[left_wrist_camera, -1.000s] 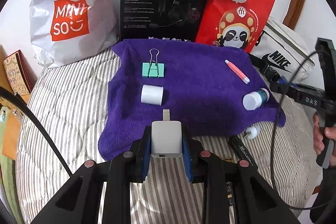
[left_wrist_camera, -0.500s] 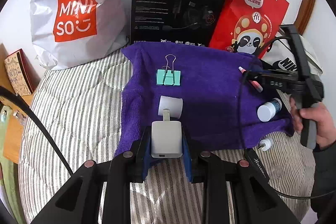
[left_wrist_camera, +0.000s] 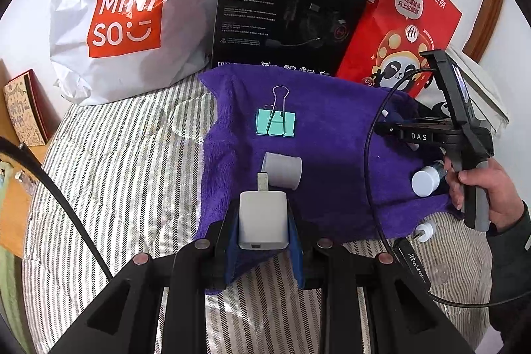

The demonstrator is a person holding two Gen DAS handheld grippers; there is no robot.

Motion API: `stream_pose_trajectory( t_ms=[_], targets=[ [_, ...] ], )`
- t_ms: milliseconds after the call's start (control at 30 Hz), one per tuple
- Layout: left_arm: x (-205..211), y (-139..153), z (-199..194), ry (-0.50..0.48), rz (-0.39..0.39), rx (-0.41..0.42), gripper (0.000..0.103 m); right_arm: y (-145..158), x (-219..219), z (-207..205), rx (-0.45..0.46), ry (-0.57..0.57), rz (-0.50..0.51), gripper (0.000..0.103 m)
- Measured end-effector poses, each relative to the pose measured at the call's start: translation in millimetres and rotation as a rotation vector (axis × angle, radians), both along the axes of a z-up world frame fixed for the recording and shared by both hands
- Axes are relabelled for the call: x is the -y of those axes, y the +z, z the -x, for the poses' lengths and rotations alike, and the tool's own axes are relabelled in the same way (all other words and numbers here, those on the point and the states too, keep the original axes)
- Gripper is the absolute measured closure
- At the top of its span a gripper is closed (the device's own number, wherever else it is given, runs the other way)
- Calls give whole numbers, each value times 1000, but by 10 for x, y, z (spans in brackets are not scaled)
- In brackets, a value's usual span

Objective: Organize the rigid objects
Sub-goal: 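Lower the jar onto the towel and open the right tool while the left tool carries the charger, then lower the white charger onto the towel beside the white cylinder and open the left tool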

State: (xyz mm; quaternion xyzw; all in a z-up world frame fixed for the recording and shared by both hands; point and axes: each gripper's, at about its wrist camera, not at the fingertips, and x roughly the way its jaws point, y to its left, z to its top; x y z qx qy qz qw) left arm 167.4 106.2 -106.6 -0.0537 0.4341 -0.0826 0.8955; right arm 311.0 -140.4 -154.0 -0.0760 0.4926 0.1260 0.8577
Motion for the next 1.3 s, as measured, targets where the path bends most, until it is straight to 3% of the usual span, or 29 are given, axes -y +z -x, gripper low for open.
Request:
stream_pose_trajectory(
  t_ms=[200, 333, 867, 1300],
  targets=[
    [7, 1, 3, -5, -2, -4, 78, -9, -7, -31, -8, -2, 5, 64],
    [15, 13, 41, -12, -6, -5, 78, -2, -39, -25, -22, 5, 15, 41],
    [67, 58, 121, 10, -12, -11, 78, 294, 33, 500, 26, 18, 40, 37],
    [352, 110, -188, -40, 31, 8, 78, 559, 450, 1182, 48, -40, -78, 37]
  ],
)
